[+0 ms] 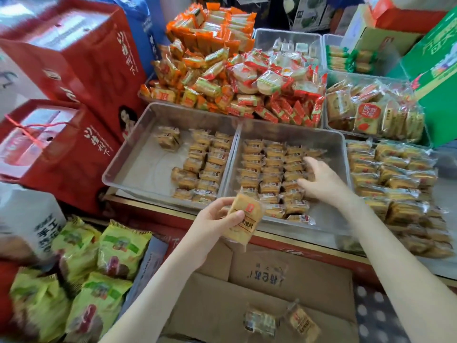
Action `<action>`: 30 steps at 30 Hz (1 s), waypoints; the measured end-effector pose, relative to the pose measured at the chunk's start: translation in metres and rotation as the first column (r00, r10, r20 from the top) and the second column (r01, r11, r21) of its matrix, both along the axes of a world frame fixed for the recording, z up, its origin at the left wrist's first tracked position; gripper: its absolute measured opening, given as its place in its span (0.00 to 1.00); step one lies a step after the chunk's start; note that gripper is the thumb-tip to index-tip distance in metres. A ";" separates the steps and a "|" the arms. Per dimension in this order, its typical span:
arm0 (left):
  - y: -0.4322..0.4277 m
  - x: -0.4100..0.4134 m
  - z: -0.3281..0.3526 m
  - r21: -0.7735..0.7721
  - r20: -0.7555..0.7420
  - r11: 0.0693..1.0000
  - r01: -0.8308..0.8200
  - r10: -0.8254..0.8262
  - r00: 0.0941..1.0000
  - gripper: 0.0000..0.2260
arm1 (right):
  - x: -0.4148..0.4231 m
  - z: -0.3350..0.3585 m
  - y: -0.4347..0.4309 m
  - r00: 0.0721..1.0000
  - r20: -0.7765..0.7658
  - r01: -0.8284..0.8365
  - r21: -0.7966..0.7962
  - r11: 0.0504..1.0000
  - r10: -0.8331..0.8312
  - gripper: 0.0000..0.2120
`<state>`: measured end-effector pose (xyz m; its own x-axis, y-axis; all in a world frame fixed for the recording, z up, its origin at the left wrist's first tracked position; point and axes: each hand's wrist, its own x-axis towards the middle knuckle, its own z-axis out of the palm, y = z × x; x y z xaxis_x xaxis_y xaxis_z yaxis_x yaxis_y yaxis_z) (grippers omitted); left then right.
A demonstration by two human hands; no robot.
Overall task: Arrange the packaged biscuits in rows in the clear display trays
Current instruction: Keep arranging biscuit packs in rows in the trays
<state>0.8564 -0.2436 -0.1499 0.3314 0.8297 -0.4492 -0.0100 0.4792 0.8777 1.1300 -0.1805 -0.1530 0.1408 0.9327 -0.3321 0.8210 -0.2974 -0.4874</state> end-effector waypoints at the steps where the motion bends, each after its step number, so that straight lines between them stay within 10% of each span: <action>1: 0.002 -0.001 0.007 0.043 -0.047 0.998 0.041 -0.039 0.998 0.13 | -0.014 0.024 -0.017 0.980 -0.198 -0.009 0.017 1.000 0.013 0.23; 7: 0.016 -0.003 0.061 0.266 -0.219 0.934 0.237 -0.181 0.959 0.10 | -0.076 0.074 -0.089 0.766 -0.643 0.001 0.032 0.999 0.020 0.07; 17: 0.006 -0.032 0.089 0.197 0.284 0.980 0.014 -0.071 0.956 0.13 | -0.127 0.102 -0.110 0.239 -0.957 0.584 0.009 0.812 -0.161 0.06; 25: 0.010 -0.048 0.092 0.289 0.011 0.955 0.067 -0.073 0.997 0.07 | -0.137 0.107 -0.116 0.455 -0.880 0.644 0.216 0.734 -0.140 0.09; 30: 0.010 -0.051 0.094 0.604 -0.298 0.774 0.189 -0.001 0.955 0.13 | -0.129 0.111 -0.122 0.650 -0.749 0.597 0.397 0.698 -0.130 0.11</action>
